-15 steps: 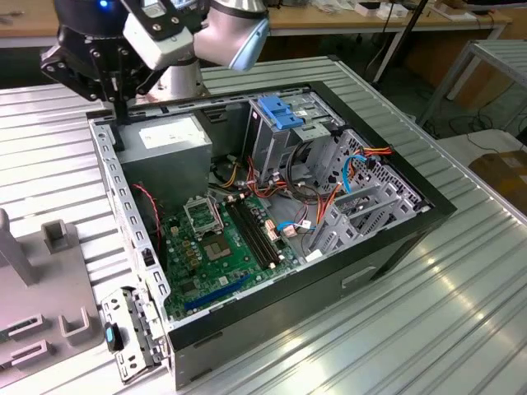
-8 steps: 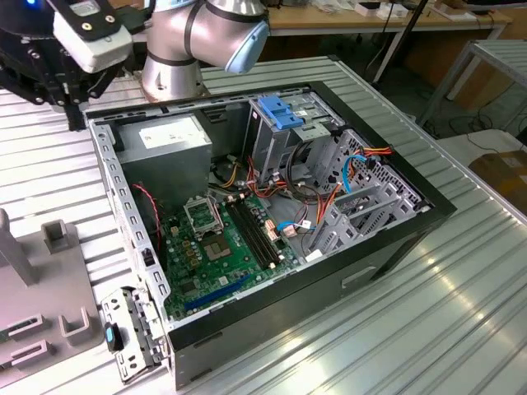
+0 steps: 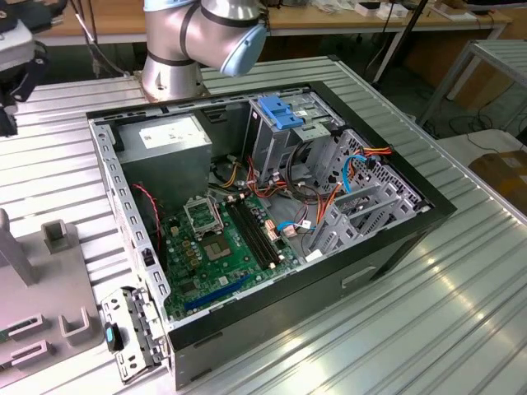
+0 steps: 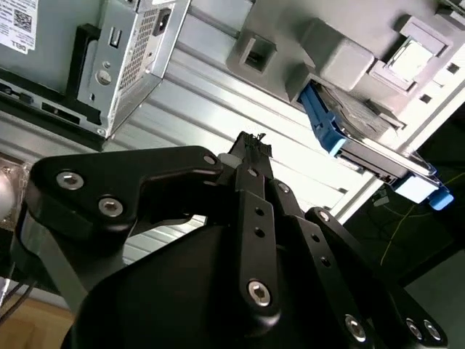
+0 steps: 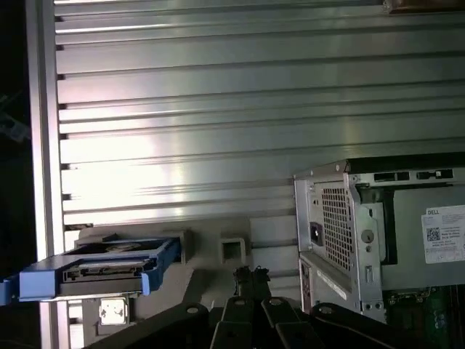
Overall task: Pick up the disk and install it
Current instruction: 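Reach for the disk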
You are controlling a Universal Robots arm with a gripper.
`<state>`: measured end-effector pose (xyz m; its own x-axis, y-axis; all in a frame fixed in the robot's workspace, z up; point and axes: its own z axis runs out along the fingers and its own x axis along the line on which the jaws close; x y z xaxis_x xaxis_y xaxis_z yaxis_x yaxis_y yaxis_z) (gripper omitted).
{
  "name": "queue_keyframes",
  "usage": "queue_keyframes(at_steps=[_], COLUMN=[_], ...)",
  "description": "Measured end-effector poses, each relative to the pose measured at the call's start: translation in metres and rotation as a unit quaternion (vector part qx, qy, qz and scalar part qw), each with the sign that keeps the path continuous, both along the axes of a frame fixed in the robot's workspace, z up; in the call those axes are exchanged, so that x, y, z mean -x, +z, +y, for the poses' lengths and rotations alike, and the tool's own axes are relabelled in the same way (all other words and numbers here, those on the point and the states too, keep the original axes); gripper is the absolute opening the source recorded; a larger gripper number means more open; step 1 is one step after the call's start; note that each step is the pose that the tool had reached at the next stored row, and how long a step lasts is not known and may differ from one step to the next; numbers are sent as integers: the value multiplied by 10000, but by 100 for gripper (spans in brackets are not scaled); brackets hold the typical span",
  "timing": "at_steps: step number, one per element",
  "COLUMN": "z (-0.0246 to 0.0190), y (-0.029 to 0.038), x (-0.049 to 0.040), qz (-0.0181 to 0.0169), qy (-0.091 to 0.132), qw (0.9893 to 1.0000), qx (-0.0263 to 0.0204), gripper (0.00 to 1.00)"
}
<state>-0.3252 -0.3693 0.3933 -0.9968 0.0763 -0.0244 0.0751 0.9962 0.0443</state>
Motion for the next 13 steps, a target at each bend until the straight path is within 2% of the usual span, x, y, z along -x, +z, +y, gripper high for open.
queue_keyframes(at_steps=[3,4,7,13], z=[50,69,73,73], y=[0,-1,-1,-1], x=[234,355,559,828], qz=[0,0,0,-1], qy=[0,1,0,3], qw=[10000,10000,10000,10000], qx=[0,0,0,0], gripper=[11,11,11,11])
